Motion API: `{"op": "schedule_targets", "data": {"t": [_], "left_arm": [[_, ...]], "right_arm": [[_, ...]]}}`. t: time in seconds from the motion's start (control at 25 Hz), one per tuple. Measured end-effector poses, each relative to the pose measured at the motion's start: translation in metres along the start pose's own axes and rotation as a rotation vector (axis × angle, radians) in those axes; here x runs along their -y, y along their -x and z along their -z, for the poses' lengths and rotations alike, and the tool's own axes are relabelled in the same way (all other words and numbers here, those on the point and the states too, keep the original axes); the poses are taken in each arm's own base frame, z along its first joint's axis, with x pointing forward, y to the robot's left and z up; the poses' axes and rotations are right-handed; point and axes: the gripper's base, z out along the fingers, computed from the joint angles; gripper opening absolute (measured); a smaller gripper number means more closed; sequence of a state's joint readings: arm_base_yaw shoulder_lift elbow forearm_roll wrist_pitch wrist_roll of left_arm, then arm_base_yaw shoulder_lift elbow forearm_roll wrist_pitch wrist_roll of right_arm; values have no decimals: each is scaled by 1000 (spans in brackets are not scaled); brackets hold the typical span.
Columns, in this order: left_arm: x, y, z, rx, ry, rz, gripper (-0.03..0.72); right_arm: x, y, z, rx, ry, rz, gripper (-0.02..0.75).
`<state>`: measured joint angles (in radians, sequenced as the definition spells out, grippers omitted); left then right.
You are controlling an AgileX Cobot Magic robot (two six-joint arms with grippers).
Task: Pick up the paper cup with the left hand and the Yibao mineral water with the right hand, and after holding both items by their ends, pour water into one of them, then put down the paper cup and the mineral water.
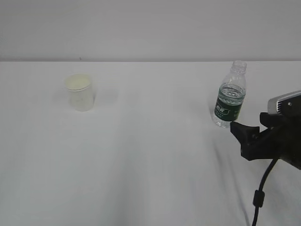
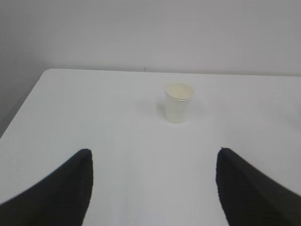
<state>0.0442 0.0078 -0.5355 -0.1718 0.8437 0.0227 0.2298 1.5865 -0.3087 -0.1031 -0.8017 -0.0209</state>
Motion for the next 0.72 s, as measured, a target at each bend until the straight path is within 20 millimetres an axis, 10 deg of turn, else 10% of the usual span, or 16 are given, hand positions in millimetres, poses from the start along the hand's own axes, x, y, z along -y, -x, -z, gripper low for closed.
{"op": "schedule_targets", "data": {"t": [0.72], "left_arm": [[-1, 6, -13, -31, 7, 9, 583]], "right_arm": [[1, -14, -15, 47, -14, -26, 589]]}}
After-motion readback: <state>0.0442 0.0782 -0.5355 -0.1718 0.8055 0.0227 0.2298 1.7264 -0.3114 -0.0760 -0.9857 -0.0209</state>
